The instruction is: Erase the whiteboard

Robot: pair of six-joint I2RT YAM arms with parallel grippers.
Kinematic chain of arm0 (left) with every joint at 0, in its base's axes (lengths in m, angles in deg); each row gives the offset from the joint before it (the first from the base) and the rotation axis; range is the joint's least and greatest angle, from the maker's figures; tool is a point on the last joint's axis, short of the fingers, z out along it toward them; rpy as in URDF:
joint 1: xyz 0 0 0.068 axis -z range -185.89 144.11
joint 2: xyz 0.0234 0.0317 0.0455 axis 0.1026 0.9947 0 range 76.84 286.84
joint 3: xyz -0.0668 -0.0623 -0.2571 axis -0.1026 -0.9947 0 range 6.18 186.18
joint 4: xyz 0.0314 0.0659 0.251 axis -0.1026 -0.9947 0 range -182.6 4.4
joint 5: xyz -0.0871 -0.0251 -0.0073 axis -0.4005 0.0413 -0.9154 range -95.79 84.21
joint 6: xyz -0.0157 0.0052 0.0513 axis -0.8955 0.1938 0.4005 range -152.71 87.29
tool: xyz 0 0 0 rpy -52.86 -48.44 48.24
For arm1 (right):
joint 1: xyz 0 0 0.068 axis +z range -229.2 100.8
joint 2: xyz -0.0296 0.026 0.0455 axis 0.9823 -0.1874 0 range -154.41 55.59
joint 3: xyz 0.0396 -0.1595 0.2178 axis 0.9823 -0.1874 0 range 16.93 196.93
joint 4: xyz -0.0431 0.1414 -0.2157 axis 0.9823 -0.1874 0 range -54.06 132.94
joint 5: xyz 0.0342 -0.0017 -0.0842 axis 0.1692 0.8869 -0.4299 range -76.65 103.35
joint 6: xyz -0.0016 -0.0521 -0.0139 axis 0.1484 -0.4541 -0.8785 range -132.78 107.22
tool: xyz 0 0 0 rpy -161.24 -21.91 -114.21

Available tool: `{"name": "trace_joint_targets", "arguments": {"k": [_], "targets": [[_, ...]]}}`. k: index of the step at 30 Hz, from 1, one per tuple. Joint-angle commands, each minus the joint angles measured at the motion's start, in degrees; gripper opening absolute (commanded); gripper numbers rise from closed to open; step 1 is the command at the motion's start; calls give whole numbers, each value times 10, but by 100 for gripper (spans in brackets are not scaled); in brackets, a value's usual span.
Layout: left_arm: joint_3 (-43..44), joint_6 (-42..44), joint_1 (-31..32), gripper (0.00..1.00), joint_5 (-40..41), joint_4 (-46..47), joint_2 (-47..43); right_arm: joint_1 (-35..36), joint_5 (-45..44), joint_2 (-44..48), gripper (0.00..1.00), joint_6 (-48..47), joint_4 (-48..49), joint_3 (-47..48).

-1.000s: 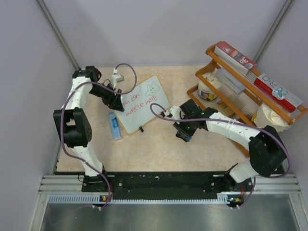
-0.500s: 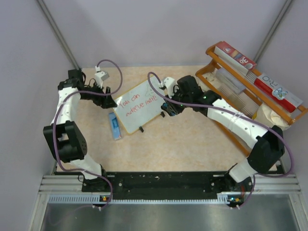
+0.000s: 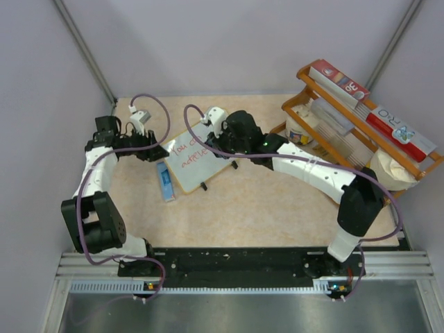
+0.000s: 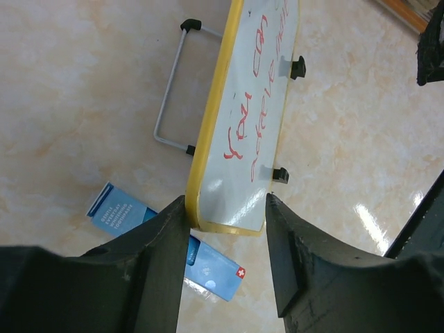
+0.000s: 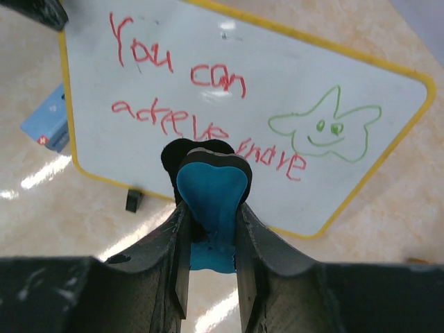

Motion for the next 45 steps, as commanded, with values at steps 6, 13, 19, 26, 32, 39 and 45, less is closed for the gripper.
{"name": "trace_joint_targets", "arguments": {"k": [6,13,19,26,32,39,45], "targets": [[-31,-50,-4,37,-35,95,-14,39,-54,-70,0,28,90,101],[-28,-42,-6,27,-38,88,-10,51,-67,-92,0,40,106,106],[-25,-37,-6,6,-42,87,2,69,-67,-108,0,46,124,103],[-27,-26,-6,0,-50,83,3,83,-56,-133,0,48,148,109],[-21,-19,-7,0,-60,72,8,99,-64,-153,0,42,165,118],[-13,5,-6,0,-53,46,11,107,-74,-176,0,26,175,138],[-2,18,-6,0,-56,23,19,110,-89,-188,0,9,203,133]]}}
